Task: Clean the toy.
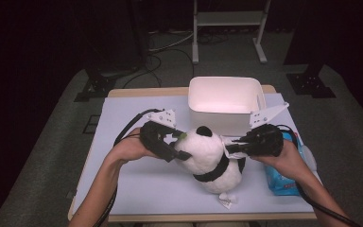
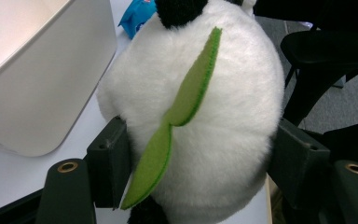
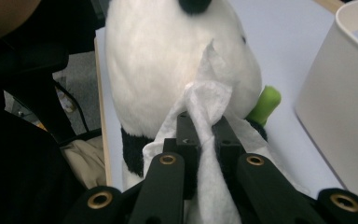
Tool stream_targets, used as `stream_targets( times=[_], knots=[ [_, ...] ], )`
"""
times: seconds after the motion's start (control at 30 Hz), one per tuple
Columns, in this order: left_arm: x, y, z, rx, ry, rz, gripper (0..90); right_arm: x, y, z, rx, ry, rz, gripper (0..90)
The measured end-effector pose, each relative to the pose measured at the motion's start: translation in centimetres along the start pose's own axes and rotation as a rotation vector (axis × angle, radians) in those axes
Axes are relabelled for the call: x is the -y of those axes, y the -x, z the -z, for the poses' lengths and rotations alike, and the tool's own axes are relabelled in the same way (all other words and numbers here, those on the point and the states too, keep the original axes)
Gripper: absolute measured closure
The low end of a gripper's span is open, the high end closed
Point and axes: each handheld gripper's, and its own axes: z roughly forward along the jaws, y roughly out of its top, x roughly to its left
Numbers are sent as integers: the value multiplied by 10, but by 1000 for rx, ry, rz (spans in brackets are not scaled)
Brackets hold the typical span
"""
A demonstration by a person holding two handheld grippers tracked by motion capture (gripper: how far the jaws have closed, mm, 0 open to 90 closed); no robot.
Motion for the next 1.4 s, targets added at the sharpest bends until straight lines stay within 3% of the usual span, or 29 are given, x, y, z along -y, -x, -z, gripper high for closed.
stream_targets(
  times=[0.3,0.4,0.8,0.93,1.13,1.4],
  knots=[
    [-7,2,-12,13,3,-13,299,-17,-4,6,-3,29,30,839],
    [-11,3,-15,13,6,-7,296,-26,-6,7,0,27,52,839],
    [-28,7,-30,28,-19,-47,290,-48,-13,4,2,18,103,839],
    [-28,7,-32,31,-21,-48,284,-48,-12,3,3,12,110,839],
    [-27,6,-38,41,-12,-37,228,-40,-11,1,12,-39,100,840],
    [-25,2,-38,49,-3,-14,150,-30,-8,7,24,-36,84,842]
  ],
)
